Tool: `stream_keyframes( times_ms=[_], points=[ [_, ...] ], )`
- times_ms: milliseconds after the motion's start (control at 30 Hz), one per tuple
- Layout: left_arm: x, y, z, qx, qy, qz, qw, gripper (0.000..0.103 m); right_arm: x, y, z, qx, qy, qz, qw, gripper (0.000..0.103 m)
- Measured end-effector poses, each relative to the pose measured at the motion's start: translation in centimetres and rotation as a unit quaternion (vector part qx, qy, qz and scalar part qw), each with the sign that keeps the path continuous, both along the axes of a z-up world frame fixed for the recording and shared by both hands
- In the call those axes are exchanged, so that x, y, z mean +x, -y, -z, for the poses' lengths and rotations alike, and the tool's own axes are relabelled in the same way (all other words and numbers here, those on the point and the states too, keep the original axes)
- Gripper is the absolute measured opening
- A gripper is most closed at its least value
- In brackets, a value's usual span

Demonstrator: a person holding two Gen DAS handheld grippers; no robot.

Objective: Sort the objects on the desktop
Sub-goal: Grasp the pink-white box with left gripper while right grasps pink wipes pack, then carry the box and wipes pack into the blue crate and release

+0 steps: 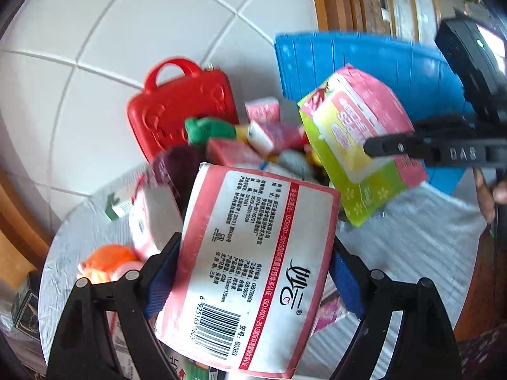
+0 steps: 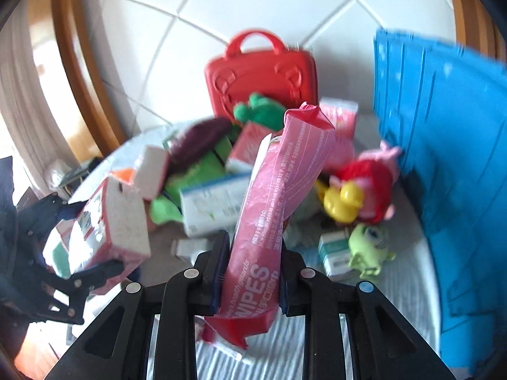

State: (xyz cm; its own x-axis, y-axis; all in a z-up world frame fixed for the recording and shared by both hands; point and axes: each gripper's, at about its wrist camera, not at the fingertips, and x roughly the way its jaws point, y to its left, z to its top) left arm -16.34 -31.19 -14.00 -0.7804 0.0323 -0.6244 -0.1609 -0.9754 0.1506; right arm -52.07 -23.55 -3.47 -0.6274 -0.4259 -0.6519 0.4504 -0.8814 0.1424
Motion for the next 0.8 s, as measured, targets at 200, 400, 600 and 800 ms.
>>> stream_keyframes(
  times_ms=[200, 400, 600, 800],
  points=[
    [0.2, -2.0, -6.8, 0.008, -0.079, -0.01, 0.9968, 0.086, 3.1, -1.7, -6.8, -0.023, -0.071, 0.012, 0.997, 0.025],
    [-1.2, -6.0, -12.9, 0.021, -0.143, -0.009, 0.9894, 0.086, 6.9, -5.6, -14.2, -0.045, -0.16, 0.035, 0.985, 0.025],
    [-2.6, -13.3, -17.9, 0.011, -0.199, 0.018, 0.9797, 0.087, 9.4, -12.0, -19.6, -0.057, -0.232, 0.079, 0.968, 0.025],
    [-5.3, -22.3, -21.1, 0.009, -0.228, 0.054, 0.9721, 0.087, 10.4, -19.8, -22.6, -0.055, -0.265, 0.115, 0.956, 0.026]
  ],
)
